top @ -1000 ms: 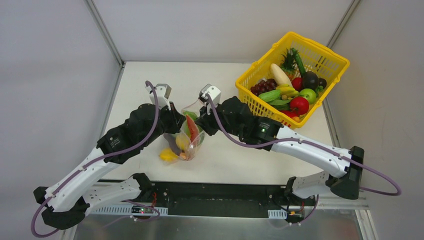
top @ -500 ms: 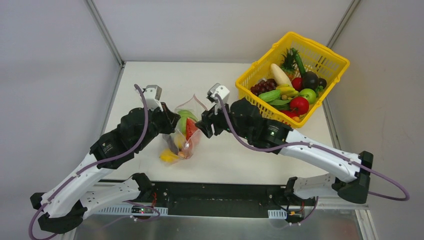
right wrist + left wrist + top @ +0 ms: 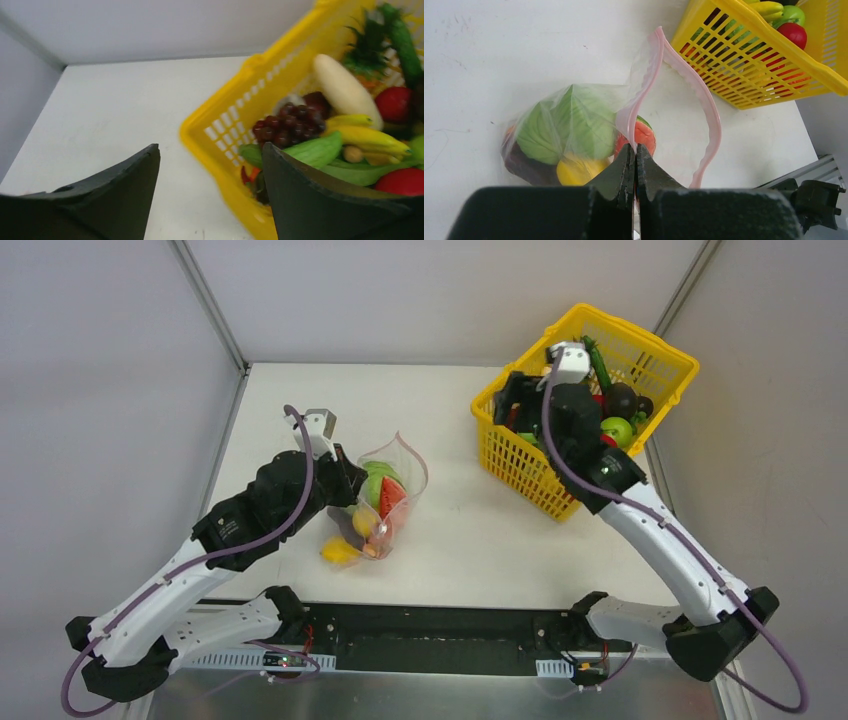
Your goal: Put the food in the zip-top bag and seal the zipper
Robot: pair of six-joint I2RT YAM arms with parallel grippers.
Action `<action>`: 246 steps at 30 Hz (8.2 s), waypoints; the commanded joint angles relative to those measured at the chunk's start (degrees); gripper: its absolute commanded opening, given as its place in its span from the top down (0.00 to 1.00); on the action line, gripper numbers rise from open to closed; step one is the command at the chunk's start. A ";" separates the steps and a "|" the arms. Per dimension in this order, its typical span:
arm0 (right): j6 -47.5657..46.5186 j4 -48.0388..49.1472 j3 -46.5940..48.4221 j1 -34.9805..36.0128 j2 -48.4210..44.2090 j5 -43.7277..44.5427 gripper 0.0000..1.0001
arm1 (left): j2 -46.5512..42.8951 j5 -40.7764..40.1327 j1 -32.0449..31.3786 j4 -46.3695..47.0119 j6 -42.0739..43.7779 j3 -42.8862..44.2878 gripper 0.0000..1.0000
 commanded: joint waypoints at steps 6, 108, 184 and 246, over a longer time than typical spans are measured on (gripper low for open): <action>18.09 -12.76 6.07 -25.73 8.76 -11.39 0.17 | 0.17 0.93 0.51 4.04 -0.43 1.96 1.00; 6.13 25.90 -3.44 14.09 3.96 3.79 0.72 | 1.77 4.58 0.51 4.40 -1.98 1.61 1.00; 16.26 -3.99 1.12 -14.92 3.89 -9.89 0.28 | -4.13 -4.53 0.56 4.61 -2.19 -1.54 1.00; 16.91 -8.17 12.13 -33.57 30.64 -37.09 0.97 | -3.92 -1.13 0.56 2.80 -1.81 -1.43 1.00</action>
